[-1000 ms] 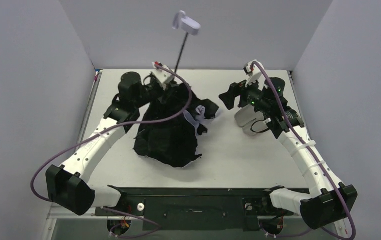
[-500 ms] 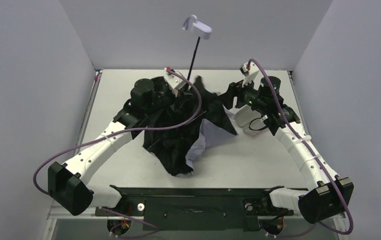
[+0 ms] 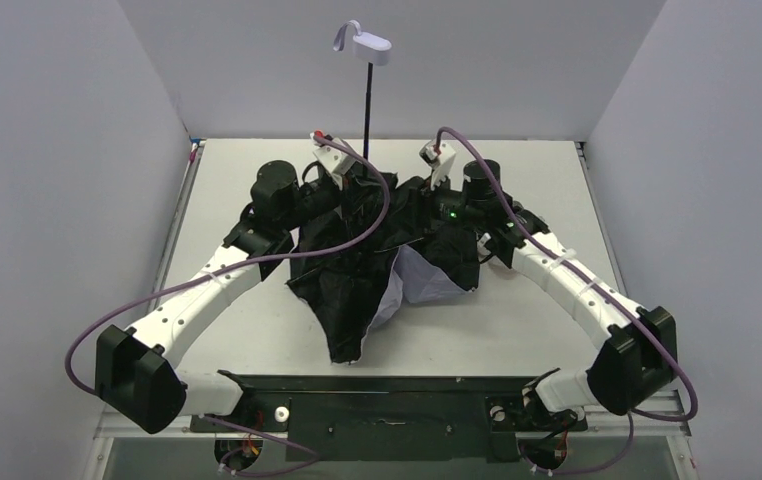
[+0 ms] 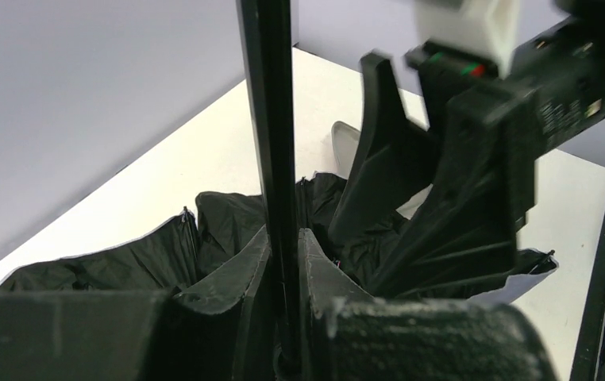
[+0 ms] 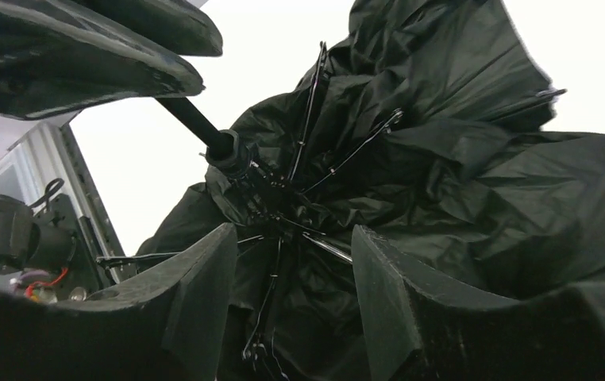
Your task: Open the umbrella
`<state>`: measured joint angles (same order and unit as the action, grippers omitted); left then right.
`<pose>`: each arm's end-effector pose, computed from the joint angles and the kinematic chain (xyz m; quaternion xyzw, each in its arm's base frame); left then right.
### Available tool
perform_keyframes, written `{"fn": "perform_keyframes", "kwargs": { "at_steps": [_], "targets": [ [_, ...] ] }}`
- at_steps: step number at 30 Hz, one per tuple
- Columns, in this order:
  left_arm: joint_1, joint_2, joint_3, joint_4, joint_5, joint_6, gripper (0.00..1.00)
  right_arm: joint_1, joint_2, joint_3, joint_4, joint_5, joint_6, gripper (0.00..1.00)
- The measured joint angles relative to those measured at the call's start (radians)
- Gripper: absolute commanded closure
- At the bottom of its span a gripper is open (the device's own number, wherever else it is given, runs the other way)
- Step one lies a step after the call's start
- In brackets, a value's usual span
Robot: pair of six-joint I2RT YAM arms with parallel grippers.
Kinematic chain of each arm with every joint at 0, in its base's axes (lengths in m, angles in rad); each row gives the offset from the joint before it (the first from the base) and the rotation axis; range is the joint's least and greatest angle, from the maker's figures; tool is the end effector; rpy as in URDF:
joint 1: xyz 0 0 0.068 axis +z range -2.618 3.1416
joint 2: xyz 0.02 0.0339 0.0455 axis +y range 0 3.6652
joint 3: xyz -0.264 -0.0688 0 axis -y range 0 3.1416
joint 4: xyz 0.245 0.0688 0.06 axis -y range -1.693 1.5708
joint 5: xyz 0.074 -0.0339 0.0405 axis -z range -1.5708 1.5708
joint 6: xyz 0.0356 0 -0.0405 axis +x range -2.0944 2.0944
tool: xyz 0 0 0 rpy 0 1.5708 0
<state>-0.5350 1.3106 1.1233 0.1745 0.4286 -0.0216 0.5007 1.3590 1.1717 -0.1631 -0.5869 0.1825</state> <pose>0.2594 -0.1710 0.3806 0.3211 0.6346 -0.3341 0.6185 0.2658 0.1679 0.3494 -0.2879 0.7483 0.4071 0.4374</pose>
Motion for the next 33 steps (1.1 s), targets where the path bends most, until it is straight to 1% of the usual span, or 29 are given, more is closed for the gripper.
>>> {"fn": "perform_keyframes", "kwargs": {
  "at_steps": [4, 7, 10, 14, 15, 18, 21, 24, 29, 33],
  "targets": [
    [0.000, 0.000, -0.001, 0.008, -0.005, -0.013, 1.00, 0.029, 0.076, 0.000, 0.020, -0.043, 0.033, 0.52],
    [0.005, -0.001, 0.000, 0.010, -0.013, -0.026, 1.00, 0.048, 0.107, -0.007, 0.001, -0.077, -0.003, 0.50],
    [0.024, -0.001, 0.002, 0.009, -0.017, -0.046, 1.00, 0.065, 0.105, -0.060, -0.055, -0.091, -0.137, 0.48],
    [0.064, -0.001, 0.013, -0.002, -0.019, -0.064, 1.00, 0.076, 0.104, -0.156, -0.161, -0.065, -0.355, 0.38],
    [0.070, -0.001, 0.018, -0.007, -0.016, -0.067, 1.00, 0.077, 0.104, -0.172, -0.181, -0.055, -0.393, 0.35],
    [0.086, -0.001, 0.026, -0.030, 0.018, -0.061, 1.00, 0.067, 0.103, -0.198, -0.237, -0.034, -0.491, 0.30],
    [0.091, -0.002, 0.032, -0.049, 0.063, 0.004, 1.00, 0.021, 0.080, -0.194, -0.272, -0.031, -0.505, 0.25],
    [0.091, -0.012, 0.040, -0.083, 0.101, 0.113, 1.00, -0.037, 0.036, -0.159, -0.280, -0.032, -0.450, 0.21],
    [0.091, -0.024, 0.102, -0.203, 0.165, 0.337, 1.00, -0.130, -0.060, -0.032, -0.225, -0.026, -0.323, 0.16],
    [0.090, -0.039, 0.129, -0.271, 0.188, 0.502, 1.00, -0.163, -0.119, 0.091, -0.179, 0.009, -0.250, 0.08]
  ]
}}
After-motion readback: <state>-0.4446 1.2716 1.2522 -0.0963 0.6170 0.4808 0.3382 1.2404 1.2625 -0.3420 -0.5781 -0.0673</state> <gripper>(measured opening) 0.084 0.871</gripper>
